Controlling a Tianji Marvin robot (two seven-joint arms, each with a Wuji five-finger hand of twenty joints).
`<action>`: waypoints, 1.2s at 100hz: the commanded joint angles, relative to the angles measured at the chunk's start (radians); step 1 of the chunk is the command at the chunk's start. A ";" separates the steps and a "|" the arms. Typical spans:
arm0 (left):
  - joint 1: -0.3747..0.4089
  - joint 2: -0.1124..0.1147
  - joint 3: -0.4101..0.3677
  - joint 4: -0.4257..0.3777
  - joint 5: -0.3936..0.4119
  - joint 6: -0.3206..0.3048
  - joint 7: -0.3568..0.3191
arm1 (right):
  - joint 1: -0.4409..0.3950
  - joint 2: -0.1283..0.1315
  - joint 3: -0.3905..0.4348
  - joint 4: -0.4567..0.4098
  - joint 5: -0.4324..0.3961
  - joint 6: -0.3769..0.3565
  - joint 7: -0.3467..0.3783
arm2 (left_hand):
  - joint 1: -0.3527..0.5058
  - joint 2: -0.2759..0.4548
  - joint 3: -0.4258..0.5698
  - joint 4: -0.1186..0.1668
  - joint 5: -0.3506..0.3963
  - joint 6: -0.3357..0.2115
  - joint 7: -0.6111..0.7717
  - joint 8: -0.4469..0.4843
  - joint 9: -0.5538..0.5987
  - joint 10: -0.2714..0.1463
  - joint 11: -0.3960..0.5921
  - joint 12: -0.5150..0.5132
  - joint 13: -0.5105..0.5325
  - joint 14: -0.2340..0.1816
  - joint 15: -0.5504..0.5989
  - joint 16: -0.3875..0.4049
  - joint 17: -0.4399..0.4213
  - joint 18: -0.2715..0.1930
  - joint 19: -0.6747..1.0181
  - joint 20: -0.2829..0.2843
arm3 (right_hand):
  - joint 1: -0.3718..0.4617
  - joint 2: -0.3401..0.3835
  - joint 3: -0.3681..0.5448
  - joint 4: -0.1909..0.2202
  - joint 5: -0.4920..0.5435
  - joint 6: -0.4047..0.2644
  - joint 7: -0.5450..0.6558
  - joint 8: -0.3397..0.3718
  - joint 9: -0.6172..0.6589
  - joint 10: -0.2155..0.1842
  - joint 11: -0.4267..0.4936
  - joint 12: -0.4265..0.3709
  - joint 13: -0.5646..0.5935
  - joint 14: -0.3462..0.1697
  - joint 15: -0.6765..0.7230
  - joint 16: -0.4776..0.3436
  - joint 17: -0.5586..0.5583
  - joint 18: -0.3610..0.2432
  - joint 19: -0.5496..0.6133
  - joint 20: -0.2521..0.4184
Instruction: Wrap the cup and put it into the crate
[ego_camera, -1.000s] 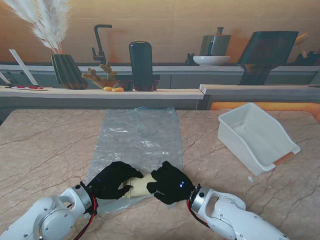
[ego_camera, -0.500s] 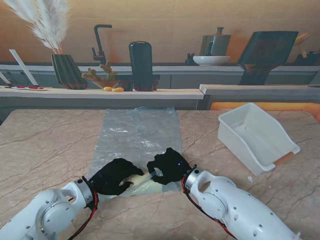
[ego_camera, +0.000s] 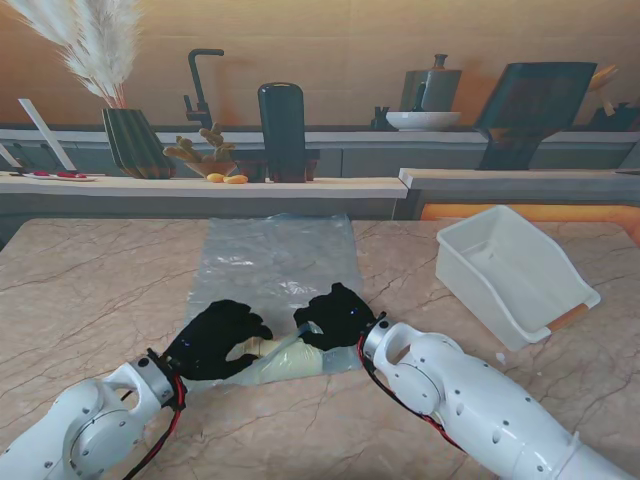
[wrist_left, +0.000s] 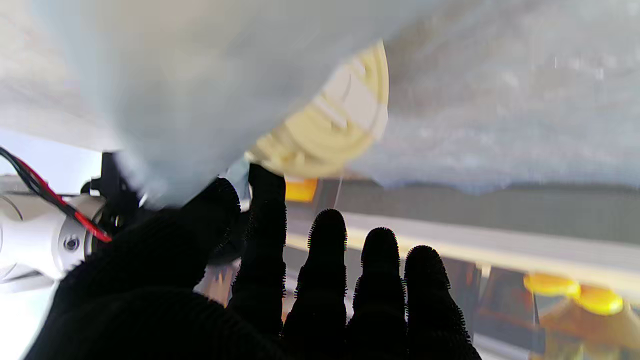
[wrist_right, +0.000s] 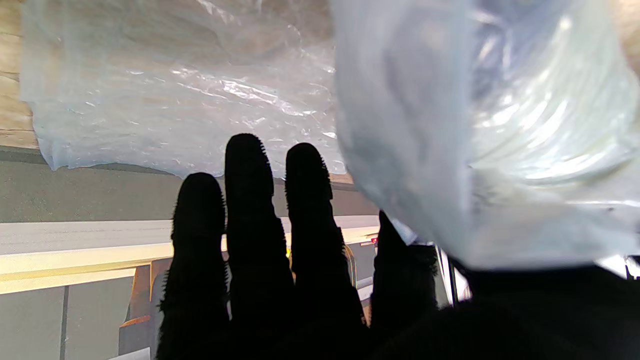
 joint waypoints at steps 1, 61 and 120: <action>0.012 -0.008 -0.017 -0.033 -0.004 -0.008 0.016 | -0.011 0.010 -0.017 0.038 -0.017 -0.012 0.015 | -0.025 0.031 -0.030 0.004 -0.019 -0.018 0.019 0.002 -0.019 0.003 0.011 0.021 -0.002 0.015 0.008 0.016 0.001 0.014 0.022 0.016 | 0.102 -0.066 0.022 0.070 0.034 -0.063 -0.003 -0.014 0.003 -0.013 -0.013 -0.004 -0.005 -0.001 -0.014 -0.005 -0.018 0.036 -0.011 -0.017; 0.197 -0.024 -0.151 -0.223 0.024 -0.199 0.103 | 0.052 -0.003 -0.083 0.104 0.021 0.022 0.017 | 0.036 -0.035 -0.028 -0.051 0.097 -0.057 0.095 0.061 0.167 -0.014 0.050 0.058 0.207 0.024 0.097 0.116 0.124 0.113 0.308 0.190 | 0.108 -0.057 -0.003 0.075 0.032 -0.077 -0.017 -0.007 0.003 -0.023 -0.021 0.000 -0.029 -0.009 -0.021 -0.003 -0.029 0.037 -0.024 -0.016; -0.084 0.041 0.024 -0.015 0.286 -0.035 -0.060 | 0.103 -0.017 -0.132 0.152 0.057 0.005 0.010 | -0.165 -0.134 -0.072 0.024 -0.347 -0.015 -0.341 -0.205 -0.381 0.022 -0.089 -0.061 -0.158 0.011 -0.101 -0.026 -0.041 0.055 -0.079 0.024 | 0.108 -0.045 -0.025 0.078 0.021 -0.091 -0.022 -0.001 -0.006 -0.022 -0.023 0.003 -0.047 -0.018 -0.024 -0.002 -0.035 0.029 -0.033 -0.012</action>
